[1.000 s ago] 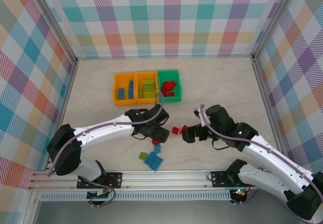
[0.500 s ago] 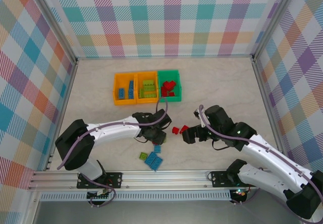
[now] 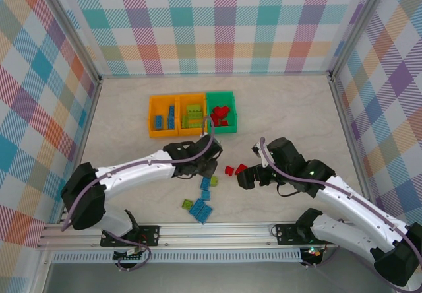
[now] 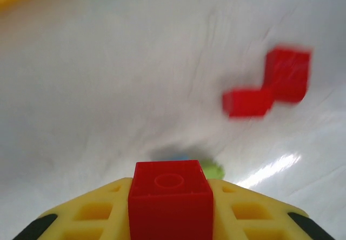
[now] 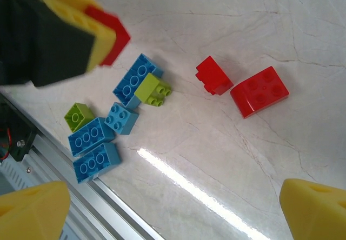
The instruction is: Sort the legos into containers by color
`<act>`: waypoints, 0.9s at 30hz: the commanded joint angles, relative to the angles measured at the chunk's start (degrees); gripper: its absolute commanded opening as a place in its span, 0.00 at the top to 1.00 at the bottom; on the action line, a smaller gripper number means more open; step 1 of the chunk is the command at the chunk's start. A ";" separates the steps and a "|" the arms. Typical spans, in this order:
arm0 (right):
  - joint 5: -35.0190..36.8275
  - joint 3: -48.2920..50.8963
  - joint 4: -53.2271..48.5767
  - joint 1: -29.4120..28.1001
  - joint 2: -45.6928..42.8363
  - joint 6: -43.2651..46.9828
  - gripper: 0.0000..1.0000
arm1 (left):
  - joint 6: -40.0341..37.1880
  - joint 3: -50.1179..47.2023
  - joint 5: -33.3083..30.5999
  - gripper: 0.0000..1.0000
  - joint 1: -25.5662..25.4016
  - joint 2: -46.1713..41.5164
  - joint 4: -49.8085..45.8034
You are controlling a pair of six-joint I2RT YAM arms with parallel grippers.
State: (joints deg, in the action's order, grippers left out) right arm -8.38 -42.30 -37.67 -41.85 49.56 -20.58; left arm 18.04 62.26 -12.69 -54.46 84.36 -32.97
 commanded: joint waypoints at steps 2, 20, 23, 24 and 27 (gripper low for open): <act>-0.73 -0.81 0.66 -0.02 -0.34 -1.02 0.00 | -2.75 5.02 -5.78 0.77 4.53 2.63 8.79; 1.26 -0.41 0.55 0.04 -2.56 -2.89 0.00 | -6.86 46.10 -2.39 0.50 15.08 38.66 9.69; 1.11 -0.54 0.71 -0.01 -1.59 -2.81 0.00 | -6.86 45.70 -1.13 0.44 15.08 36.82 8.87; 0.96 -0.60 0.88 -0.04 -1.31 -2.79 0.00 | -6.88 45.27 -0.61 0.43 15.08 35.91 8.13; 0.02 -0.54 1.82 -0.02 -0.38 -2.71 0.00 | -6.15 40.64 2.24 0.43 14.91 31.01 7.92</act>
State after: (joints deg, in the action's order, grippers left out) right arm -7.60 -42.30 -37.19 -41.85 48.60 -22.57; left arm 11.94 105.58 -13.45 -39.29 121.89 -22.83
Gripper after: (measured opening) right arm 0.996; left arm 0.569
